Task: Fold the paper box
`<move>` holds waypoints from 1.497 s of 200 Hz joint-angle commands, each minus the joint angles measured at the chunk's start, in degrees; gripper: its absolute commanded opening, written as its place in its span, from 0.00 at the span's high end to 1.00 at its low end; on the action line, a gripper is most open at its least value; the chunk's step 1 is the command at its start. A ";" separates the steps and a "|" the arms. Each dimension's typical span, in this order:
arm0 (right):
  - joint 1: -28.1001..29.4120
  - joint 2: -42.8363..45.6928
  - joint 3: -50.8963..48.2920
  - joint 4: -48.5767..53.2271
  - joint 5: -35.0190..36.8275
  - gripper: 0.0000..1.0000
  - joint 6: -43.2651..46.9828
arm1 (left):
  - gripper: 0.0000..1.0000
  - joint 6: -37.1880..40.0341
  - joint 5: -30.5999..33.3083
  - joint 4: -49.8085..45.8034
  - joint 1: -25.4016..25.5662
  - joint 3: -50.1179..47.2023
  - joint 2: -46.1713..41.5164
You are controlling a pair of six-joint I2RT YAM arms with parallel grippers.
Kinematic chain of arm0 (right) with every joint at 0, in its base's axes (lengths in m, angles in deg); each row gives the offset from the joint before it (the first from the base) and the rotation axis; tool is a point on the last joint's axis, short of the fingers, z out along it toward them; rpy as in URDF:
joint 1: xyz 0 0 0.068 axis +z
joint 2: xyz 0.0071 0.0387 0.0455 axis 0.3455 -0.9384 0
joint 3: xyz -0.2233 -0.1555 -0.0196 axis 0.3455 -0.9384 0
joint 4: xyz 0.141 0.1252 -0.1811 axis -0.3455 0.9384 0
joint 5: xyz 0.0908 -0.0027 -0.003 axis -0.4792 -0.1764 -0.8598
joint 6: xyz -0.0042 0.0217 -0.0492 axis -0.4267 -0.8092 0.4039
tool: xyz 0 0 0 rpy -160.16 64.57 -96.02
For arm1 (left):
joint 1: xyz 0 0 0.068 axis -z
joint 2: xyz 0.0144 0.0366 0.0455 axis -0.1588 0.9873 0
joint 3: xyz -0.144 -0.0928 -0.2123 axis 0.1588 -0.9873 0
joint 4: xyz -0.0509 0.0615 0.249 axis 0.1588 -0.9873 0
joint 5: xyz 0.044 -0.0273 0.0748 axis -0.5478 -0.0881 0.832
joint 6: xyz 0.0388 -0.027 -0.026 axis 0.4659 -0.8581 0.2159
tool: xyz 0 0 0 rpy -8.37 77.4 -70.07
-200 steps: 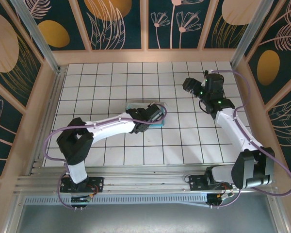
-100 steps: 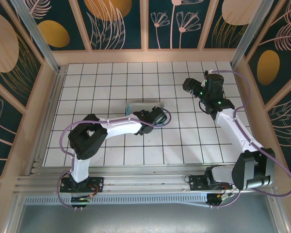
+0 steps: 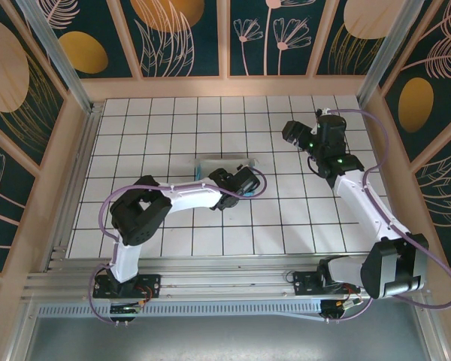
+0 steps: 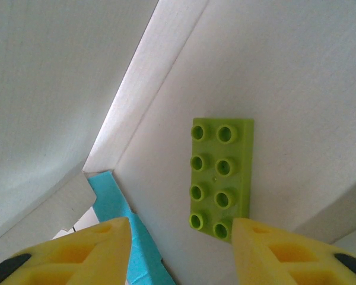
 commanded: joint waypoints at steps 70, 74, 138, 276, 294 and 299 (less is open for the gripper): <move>1.31 -0.60 2.11 2.21 0.67 0.17 -1.00 | 0.55 -17.72 -16.53 1.22 1.94 1.26 -22.64; 1.54 -0.90 2.63 2.77 0.84 0.17 -1.01 | 0.55 -18.82 -16.39 1.43 1.91 1.54 -23.65; 3.10 -11.51 15.45 14.74 -11.41 0.16 -2.93 | 0.43 -43.27 -27.14 -5.94 -16.06 4.83 -31.74; 5.52 -20.66 12.15 14.54 -26.54 0.34 -12.74 | 0.32 -67.36 -71.57 16.92 -41.95 -18.12 -29.01; 6.55 -21.46 11.96 13.68 -25.88 0.33 -13.29 | 0.32 -67.01 -71.52 16.41 -41.98 -17.94 -26.73; 6.85 -21.76 11.97 13.51 -25.69 0.33 -13.39 | 0.32 -66.90 -71.31 16.31 -41.97 -17.98 -26.11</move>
